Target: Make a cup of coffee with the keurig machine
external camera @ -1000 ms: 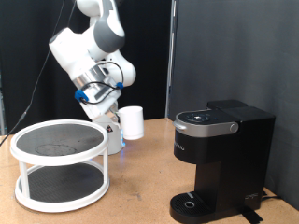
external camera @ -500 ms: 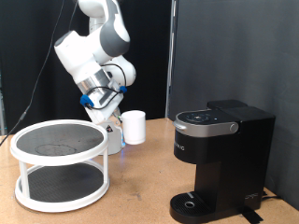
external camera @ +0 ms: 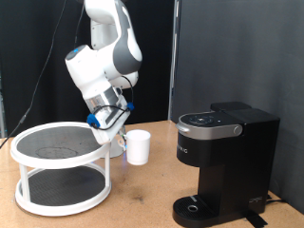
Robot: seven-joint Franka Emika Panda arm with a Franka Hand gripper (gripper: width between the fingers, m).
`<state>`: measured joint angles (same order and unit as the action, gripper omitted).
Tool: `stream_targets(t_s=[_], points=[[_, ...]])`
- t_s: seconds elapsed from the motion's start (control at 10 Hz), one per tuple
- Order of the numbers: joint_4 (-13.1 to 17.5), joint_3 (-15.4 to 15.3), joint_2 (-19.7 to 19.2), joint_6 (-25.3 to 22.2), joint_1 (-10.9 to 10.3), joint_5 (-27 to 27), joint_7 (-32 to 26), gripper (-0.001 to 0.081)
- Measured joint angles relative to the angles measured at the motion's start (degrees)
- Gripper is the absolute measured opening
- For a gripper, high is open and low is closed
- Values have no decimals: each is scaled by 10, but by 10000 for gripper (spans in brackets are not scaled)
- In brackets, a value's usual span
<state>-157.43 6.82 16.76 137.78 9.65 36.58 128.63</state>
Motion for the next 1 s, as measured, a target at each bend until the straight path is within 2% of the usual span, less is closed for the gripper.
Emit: stream_targets(t_s=[0.4,1.0], points=[[34,-14,-79,31,-11,27,-5,4],[71,-34,-155,71,-19,96,-54,4]])
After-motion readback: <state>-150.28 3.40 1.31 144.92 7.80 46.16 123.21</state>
